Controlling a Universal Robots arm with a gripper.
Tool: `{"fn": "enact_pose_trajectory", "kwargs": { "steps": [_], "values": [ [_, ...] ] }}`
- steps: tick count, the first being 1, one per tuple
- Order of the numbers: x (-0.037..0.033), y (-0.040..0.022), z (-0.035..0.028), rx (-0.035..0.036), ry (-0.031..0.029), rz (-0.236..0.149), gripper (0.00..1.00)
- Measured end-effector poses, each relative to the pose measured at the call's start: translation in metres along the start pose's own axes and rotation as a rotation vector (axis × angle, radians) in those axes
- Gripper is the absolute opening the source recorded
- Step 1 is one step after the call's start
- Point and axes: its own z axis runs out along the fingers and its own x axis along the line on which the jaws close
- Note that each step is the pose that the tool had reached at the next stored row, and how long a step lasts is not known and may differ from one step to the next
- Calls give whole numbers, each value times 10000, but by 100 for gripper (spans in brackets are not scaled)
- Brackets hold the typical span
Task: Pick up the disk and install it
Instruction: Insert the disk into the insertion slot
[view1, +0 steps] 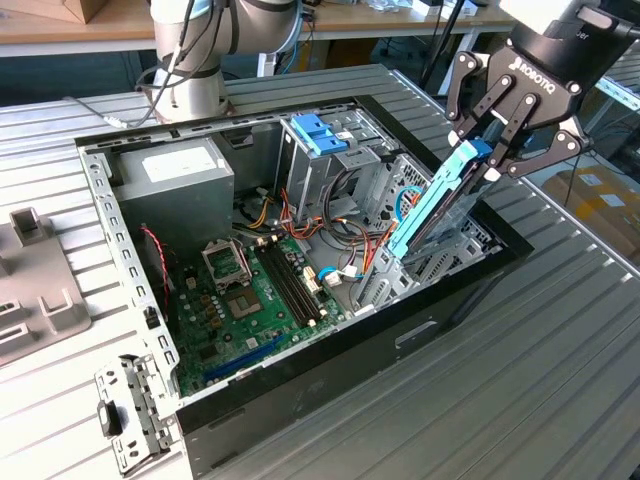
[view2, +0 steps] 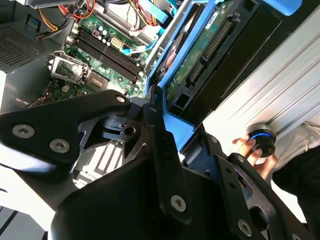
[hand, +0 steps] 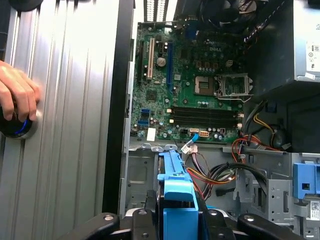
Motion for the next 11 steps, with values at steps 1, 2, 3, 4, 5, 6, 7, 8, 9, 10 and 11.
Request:
{"fn": "enact_pose_trajectory", "kwargs": {
  "steps": [1, 2, 3, 4, 5, 6, 7, 8, 9, 10, 11],
  "values": [
    [0, 2, -10, 1, -4, 2, 37],
    [-1, 4, -28, 1, -9, 2, 37],
    [-3, 7, -52, 0, 1, 4, 37],
    [-3, 10, -72, 0, 0, 5, 37],
    [-4, 10, -80, 0, 1, 10, 37],
    [-4, 8, -80, 1, -1, 12, 37],
    [-8, -1, -82, 1, -1, 26, 37],
    [-17, -13, -84, 1, -2, 42, 37],
    [-24, -28, -84, 2, -7, 58, 37],
    [-27, -38, -86, 3, -6, 64, 37],
    [-28, -45, -87, 4, -9, 77, 37]
  ]
}}
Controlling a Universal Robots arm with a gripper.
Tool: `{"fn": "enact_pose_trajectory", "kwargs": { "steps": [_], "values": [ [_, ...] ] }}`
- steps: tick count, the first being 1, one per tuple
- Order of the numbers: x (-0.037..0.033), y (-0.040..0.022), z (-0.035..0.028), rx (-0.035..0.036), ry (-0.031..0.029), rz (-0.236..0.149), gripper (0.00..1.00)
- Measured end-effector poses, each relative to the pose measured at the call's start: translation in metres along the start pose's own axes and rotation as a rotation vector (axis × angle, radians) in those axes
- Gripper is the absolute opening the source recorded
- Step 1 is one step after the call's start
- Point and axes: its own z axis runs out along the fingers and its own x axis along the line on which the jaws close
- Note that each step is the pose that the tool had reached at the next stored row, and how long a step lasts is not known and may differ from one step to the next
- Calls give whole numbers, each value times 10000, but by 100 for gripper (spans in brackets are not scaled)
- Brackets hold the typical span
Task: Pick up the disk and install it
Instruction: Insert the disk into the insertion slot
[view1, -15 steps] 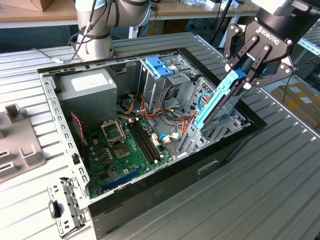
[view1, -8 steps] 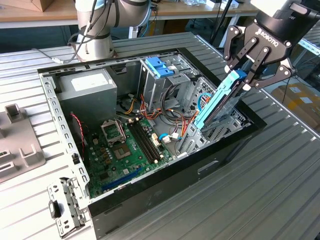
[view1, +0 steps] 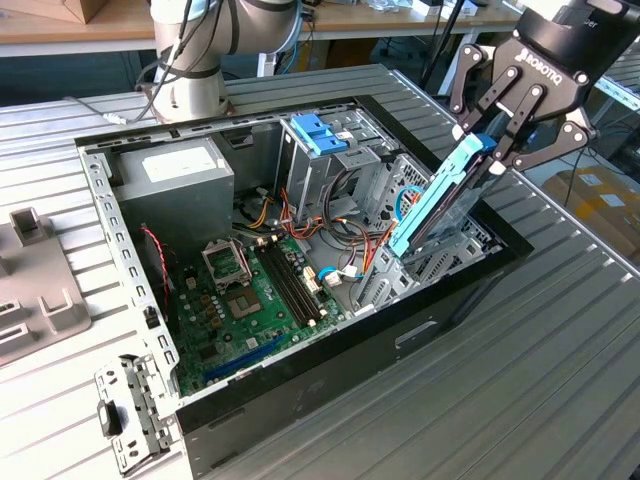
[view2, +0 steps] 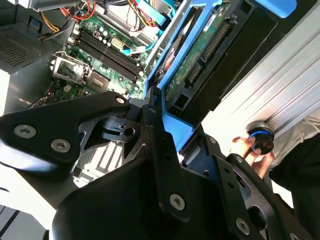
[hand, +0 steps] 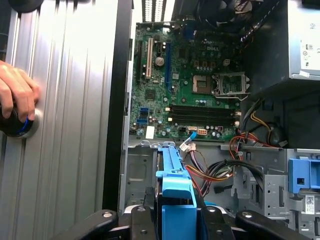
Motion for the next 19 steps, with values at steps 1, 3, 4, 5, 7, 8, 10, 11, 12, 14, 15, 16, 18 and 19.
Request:
{"fn": "enact_pose_trajectory", "kwargs": {
  "steps": [1, 3, 4, 5, 7, 8, 10, 11, 12, 14, 15, 16, 18, 19],
  "values": [
    [-1, -5, -2, 1, -2, 32, 37],
    [-2, -9, -2, 10, -28, 222, 37],
    [-2, -10, -1, 13, -39, 287, 37],
    [-5, -11, 0, 20, -57, 423, 37],
    [-14, -12, 0, 23, -61, 475, 37],
    [-22, -12, 2, 23, -62, 479, 37],
    [-37, -13, 8, 23, -64, 490, 37],
    [-40, -14, 13, 23, -65, 493, 37],
    [-40, -15, 21, 23, -67, 496, 37],
    [-43, -19, 52, 16, -66, 505, 37],
    [-44, -22, 63, 15, -67, 509, 37],
    [-44, -23, 72, 14, -67, 511, 37],
    [-43, -27, 100, 14, -66, 514, 37],
    [-42, -28, 114, 14, -68, 514, 37]
  ]
}}
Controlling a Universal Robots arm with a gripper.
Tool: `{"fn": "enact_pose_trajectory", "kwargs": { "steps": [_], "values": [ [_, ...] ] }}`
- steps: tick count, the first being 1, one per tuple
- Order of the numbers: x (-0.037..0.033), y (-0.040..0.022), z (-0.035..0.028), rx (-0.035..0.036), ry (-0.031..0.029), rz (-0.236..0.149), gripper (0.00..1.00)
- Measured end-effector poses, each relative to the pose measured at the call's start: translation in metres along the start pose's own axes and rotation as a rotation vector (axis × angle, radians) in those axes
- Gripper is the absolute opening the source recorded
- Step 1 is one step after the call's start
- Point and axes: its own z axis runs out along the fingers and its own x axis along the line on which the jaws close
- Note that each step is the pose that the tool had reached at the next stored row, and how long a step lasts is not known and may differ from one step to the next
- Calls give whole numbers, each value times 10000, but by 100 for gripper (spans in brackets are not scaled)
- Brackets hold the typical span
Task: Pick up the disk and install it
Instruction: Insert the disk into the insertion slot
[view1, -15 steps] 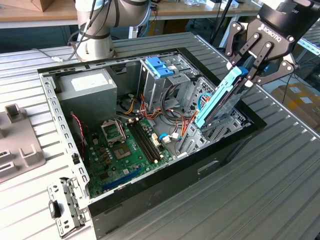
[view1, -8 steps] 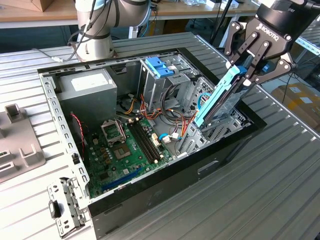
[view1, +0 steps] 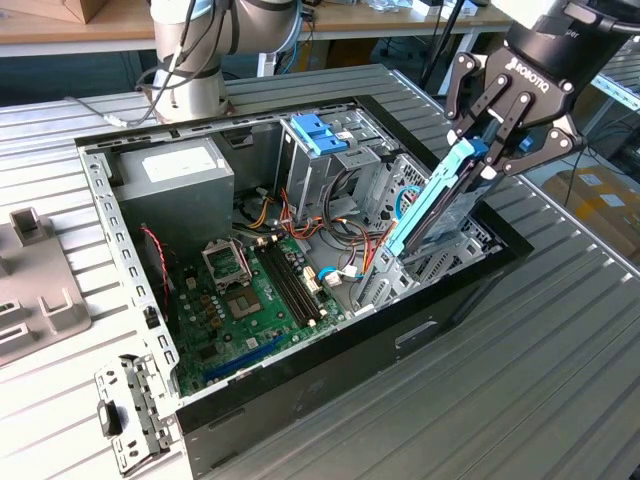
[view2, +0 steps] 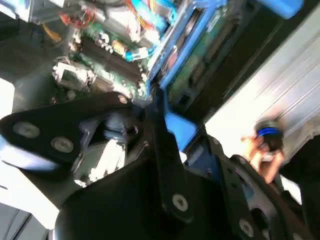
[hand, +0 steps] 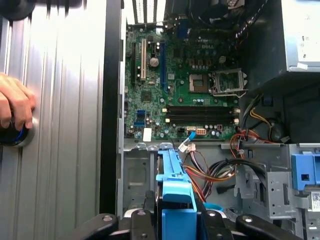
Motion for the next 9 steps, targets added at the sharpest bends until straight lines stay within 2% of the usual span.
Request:
{"fn": "enact_pose_trajectory", "kwargs": {
  "steps": [2, 7, 8, 9],
  "values": [
    [2, -5, 40, -1, 0, 0, 37],
    [2, -6, 46, 0, 1, 0, 38],
    [2, -6, 47, 0, 0, 0, 45],
    [2, -7, 47, 0, 2, 0, 45]
  ]
}}
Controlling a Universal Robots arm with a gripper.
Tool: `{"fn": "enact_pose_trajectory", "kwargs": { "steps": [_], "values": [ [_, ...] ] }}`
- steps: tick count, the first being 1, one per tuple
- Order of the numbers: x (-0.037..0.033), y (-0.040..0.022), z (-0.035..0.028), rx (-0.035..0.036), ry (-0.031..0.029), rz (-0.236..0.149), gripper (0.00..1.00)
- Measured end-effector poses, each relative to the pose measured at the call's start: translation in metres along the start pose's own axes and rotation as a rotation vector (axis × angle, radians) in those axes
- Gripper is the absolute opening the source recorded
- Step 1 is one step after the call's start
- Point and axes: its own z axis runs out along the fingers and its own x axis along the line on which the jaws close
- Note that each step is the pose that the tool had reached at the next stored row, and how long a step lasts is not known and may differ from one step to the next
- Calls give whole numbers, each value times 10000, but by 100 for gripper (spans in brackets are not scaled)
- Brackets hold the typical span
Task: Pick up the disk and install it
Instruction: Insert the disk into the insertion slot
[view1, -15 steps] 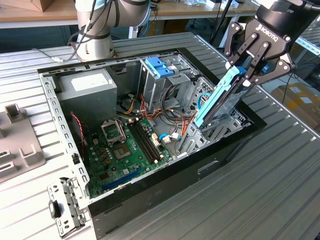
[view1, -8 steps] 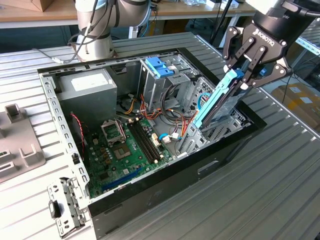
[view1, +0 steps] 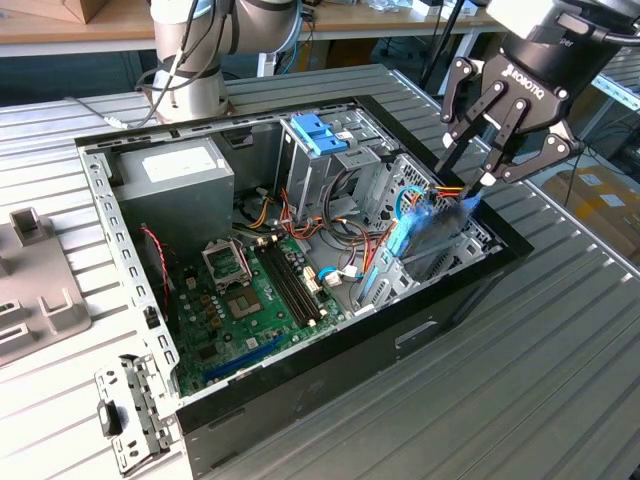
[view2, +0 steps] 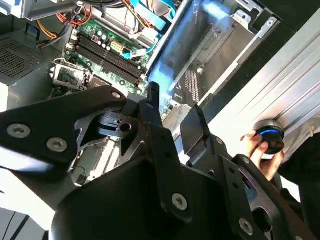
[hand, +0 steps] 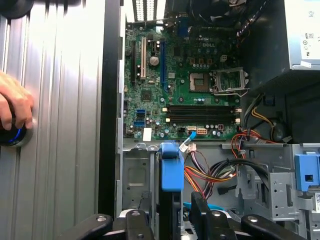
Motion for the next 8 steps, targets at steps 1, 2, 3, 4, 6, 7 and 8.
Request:
{"fn": "enact_pose_trajectory", "kwargs": {
  "steps": [1, 2, 3, 4, 6, 7, 8],
  "values": [
    [0, 0, 1, 0, -2, 0, 45],
    [0, 0, 1, 0, -2, 0, 45],
    [0, 0, 0, 0, -3, 0, 45],
    [-3, 0, 1, 0, -4, 0, 45],
    [-4, -2, 1, 0, -1, 1, 43],
    [-4, -11, 5, -6, -2, -1, 36],
    [-4, -29, 11, -24, -3, 1, 30]
  ]
}}
